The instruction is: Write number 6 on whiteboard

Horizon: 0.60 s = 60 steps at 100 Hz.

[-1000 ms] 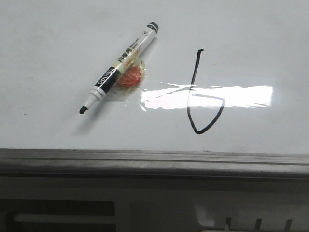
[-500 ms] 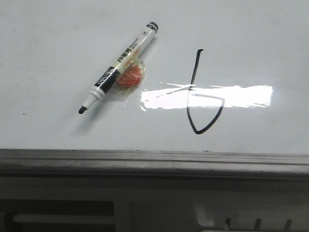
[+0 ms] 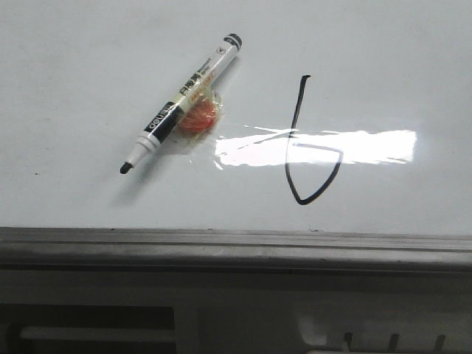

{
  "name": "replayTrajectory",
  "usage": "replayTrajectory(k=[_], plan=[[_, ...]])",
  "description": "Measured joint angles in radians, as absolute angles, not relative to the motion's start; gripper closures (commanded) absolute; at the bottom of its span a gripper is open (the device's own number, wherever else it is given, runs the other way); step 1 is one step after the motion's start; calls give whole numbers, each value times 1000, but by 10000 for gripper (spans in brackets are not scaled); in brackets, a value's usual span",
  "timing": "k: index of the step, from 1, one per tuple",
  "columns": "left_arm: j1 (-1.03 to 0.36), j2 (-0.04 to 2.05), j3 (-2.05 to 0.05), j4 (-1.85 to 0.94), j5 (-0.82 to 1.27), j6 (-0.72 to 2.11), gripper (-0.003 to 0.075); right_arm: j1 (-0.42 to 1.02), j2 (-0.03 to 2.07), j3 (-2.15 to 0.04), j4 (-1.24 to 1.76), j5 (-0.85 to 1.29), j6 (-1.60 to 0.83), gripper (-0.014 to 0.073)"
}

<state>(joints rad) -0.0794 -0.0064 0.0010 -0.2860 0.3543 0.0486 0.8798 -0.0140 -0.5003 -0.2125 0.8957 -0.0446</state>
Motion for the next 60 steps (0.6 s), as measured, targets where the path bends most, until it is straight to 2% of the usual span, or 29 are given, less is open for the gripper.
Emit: replayTrajectory(k=[10, 17, 50, 60], plan=[[-79, -6, 1, -286, 354, 49, 739, 852, -14, -459, -280, 894, -45, 647], [-79, -6, 1, -286, 354, 49, 739, 798, -14, -403, -311, 819, -23, 647], [-79, -6, 1, -284, 354, 49, 739, 371, 0, -2, -217, 142, 53, 647], [-79, -6, 1, -284, 354, 49, 739, 286, 0, 15, -176, 125, 55, 647]])
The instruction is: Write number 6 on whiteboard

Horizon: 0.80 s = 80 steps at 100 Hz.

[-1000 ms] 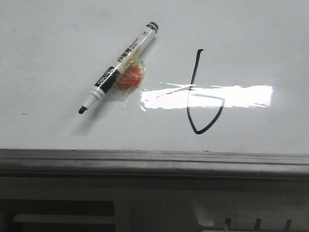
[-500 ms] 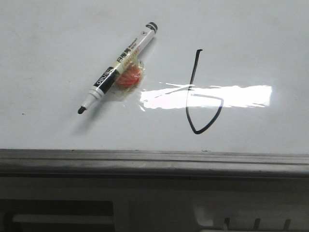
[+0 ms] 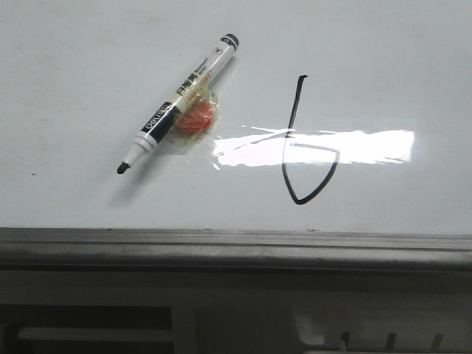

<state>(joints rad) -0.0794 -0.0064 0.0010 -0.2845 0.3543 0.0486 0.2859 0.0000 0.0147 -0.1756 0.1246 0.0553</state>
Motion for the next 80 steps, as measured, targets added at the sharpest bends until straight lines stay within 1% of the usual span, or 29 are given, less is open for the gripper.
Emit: replayTrajectory(k=[10, 23, 80], plan=[[-79, -6, 1, -284, 354, 49, 739, 232, -4, 15, -163, 159, 59, 647], [-79, -6, 1, -284, 354, 49, 739, 216, -10, 15, -158, 317, 60, 647], [-79, -6, 2, -284, 354, 49, 739, 214, -10, 13, -158, 327, 60, 647]])
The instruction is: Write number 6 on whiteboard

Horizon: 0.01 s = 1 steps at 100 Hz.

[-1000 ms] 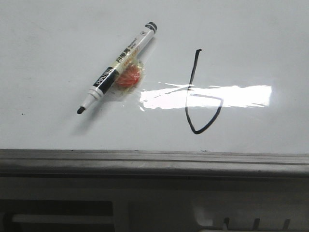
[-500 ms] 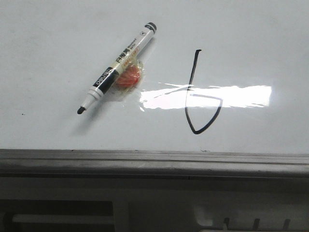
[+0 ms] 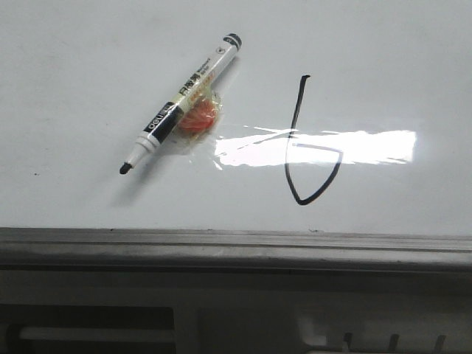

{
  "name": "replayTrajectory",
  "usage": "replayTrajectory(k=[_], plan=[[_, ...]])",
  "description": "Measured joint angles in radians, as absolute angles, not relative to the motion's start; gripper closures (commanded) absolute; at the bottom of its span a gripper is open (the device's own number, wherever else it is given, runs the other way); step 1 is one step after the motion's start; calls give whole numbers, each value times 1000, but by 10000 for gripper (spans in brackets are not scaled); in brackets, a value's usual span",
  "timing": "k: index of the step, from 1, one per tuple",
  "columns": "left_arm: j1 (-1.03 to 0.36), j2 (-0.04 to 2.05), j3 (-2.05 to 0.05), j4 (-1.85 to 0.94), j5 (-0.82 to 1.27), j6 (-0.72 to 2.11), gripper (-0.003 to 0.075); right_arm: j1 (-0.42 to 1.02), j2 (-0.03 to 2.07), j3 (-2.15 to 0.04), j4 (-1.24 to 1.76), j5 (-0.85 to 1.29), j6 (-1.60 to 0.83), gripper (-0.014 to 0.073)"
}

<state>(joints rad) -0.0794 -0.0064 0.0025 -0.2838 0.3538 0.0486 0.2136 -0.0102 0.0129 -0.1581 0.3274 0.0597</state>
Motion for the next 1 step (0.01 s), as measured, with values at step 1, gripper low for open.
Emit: replayTrajectory(k=[1], plan=[[-79, -6, 2, -284, 354, 49, 739, 214, -10, 13, -158, 327, 60, 647]])
